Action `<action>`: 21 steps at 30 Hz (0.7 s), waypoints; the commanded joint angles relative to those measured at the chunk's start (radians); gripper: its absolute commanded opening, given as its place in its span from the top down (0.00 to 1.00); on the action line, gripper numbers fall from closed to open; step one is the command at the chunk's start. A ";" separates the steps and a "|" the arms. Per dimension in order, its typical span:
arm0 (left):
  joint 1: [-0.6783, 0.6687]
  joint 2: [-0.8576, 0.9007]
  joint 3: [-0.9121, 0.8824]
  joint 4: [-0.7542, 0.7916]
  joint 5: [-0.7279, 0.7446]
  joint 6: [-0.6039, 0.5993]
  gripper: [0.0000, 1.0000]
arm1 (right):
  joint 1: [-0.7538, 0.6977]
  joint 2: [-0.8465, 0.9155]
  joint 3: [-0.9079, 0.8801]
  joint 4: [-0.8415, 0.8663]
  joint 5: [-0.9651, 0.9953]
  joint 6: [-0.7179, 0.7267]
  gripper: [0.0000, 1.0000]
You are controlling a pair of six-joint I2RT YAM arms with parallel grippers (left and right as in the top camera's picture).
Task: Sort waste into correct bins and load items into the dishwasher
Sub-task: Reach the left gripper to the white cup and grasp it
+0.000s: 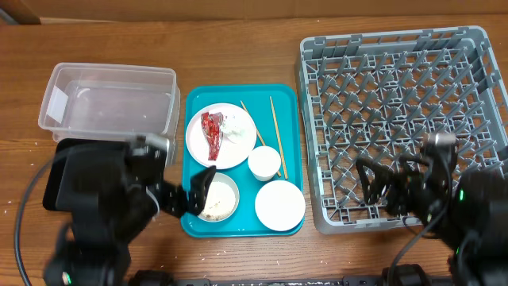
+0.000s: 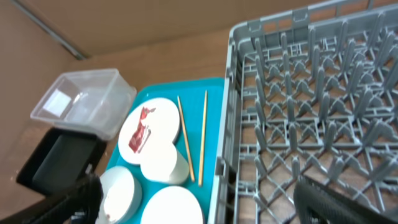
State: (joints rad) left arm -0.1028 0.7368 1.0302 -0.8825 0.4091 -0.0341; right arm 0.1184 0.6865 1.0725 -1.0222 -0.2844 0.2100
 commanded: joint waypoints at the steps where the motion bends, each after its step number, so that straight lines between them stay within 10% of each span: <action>1: 0.004 0.163 0.189 -0.101 0.012 0.011 0.00 | -0.002 0.147 0.159 -0.067 0.005 0.000 0.00; 10: -0.040 0.410 0.263 -0.195 0.238 -0.078 0.00 | -0.002 0.354 0.233 -0.089 -0.253 0.000 0.00; 21: -0.425 0.803 0.256 -0.109 -0.351 -0.270 0.20 | -0.002 0.357 0.231 -0.129 -0.253 0.027 0.04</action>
State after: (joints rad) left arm -0.4637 1.4418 1.2812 -1.0256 0.2523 -0.2203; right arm 0.1184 1.0557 1.2827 -1.1389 -0.5209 0.2241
